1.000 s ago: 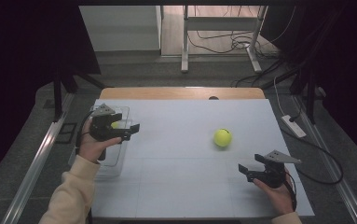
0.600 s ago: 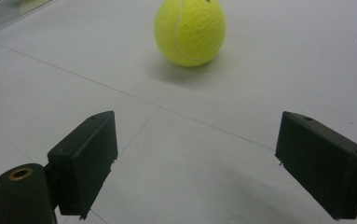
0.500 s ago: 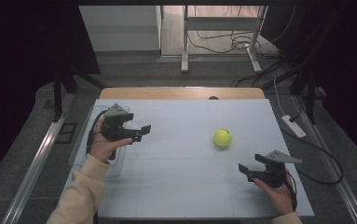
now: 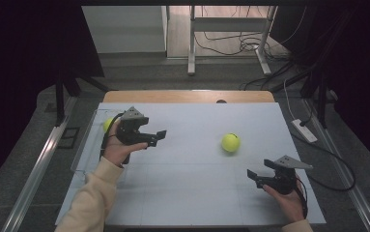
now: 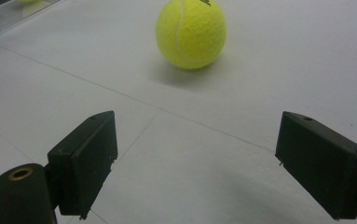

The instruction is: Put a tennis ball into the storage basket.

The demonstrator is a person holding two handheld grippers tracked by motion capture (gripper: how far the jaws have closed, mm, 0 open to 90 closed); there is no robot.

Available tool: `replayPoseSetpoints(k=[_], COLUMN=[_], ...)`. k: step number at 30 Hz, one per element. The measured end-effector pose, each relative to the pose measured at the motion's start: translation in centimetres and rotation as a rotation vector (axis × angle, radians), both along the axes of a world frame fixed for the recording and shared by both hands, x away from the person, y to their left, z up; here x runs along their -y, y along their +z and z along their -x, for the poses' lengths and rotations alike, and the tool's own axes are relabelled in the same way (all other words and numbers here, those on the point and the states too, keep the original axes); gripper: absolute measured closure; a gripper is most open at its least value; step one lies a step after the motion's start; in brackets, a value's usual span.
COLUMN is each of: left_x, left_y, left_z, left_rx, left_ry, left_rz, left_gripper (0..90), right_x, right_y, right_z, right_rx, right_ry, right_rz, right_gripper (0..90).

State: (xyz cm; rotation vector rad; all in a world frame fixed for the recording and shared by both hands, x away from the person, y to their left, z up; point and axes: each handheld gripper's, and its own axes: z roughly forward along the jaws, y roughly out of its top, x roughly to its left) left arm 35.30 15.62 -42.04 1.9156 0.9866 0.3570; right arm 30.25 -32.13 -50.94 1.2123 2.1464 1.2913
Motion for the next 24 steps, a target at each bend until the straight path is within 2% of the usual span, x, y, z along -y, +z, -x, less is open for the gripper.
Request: replayPoseSetpoints(k=[12, 16, 24], left_x=[1.2, 1.8, 3.6], left_y=[-0.4, -0.7, -0.6], left_z=[-0.8, -1.2, -1.9], left_rx=[0.01, 0.001, -0.007], left_ry=[-0.005, -0.004, -0.042], left_rz=[0.004, 0.005, -0.015], left_gripper=[12.4, 12.7, 12.6], right_x=[-0.2, -0.2, -0.2], right_y=[-0.1, 0.0, -0.1], right_z=[-0.3, -0.2, -0.2], right_rx=[-0.002, 0.002, -0.001], right_ry=[0.019, 0.021, 0.023], right_rz=[0.002, -0.005, -0.003], right_gripper=[12.6, 12.7, 12.6])
